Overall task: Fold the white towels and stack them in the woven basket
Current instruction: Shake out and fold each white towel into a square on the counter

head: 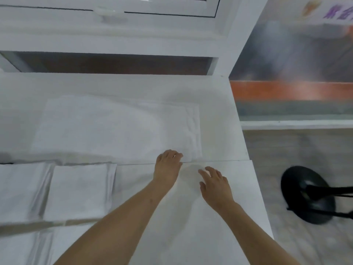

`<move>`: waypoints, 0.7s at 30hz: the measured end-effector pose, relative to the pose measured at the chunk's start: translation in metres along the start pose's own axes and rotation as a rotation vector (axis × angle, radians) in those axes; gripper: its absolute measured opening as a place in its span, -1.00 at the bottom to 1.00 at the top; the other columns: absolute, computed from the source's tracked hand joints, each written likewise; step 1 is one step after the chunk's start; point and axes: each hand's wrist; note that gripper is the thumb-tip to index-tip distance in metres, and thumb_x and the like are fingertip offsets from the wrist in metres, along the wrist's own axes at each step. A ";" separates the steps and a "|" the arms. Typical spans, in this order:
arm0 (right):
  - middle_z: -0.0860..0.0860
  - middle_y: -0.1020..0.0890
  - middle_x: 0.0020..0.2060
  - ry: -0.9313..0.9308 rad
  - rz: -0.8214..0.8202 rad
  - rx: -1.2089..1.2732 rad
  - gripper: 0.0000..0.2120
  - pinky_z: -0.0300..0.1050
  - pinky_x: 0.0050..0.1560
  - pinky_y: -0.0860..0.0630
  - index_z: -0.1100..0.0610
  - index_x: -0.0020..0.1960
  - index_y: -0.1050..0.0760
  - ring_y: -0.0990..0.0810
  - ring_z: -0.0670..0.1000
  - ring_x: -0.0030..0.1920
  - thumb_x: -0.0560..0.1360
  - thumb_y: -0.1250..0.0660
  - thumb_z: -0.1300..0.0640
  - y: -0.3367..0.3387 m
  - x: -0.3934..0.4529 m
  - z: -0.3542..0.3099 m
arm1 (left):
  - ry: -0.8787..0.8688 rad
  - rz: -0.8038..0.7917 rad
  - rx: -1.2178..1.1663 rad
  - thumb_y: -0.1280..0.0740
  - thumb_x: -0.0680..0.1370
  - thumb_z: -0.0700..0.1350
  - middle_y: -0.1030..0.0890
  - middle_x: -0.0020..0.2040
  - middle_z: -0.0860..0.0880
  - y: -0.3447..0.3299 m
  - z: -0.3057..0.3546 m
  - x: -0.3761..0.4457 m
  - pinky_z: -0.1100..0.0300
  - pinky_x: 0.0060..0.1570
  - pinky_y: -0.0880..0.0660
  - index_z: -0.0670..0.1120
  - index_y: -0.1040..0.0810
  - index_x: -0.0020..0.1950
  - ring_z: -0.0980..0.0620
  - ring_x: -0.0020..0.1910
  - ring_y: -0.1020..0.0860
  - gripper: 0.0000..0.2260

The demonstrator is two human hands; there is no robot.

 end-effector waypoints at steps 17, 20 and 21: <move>-0.08 0.03 0.67 0.055 -0.137 0.097 -0.41 -0.01 0.60 -0.09 -0.14 0.66 -0.05 0.07 0.03 0.66 0.68 -0.17 -0.05 -0.018 0.004 0.037 | 0.073 0.136 0.151 -0.44 0.49 -0.20 -0.52 0.05 0.02 -0.041 0.003 0.036 -0.01 0.05 -0.43 0.01 -0.54 -0.05 -0.11 0.13 -0.48 -0.85; -0.07 0.02 0.67 0.056 -0.134 0.113 -0.40 -0.01 0.59 -0.10 -0.13 0.66 -0.06 0.06 0.03 0.66 0.67 -0.18 -0.04 -0.020 0.002 0.036 | 0.064 0.133 0.158 -0.41 0.53 -0.18 -0.52 0.08 0.02 -0.041 0.002 0.037 0.01 0.07 -0.44 0.00 -0.55 0.00 -0.10 0.16 -0.48 -0.88; -0.07 0.02 0.67 0.054 -0.136 0.119 -0.40 -0.01 0.60 -0.09 -0.13 0.66 -0.06 0.07 0.03 0.66 0.67 -0.18 -0.04 -0.020 0.002 0.036 | 0.065 0.132 0.154 -0.39 0.55 -0.18 -0.53 0.07 0.02 -0.040 0.002 0.038 0.01 0.06 -0.44 -0.01 -0.56 0.01 -0.10 0.15 -0.49 -0.90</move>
Point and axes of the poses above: each hand's wrist, its own x-axis towards the middle knuckle, its own y-axis out of the back of the hand, z = x × y
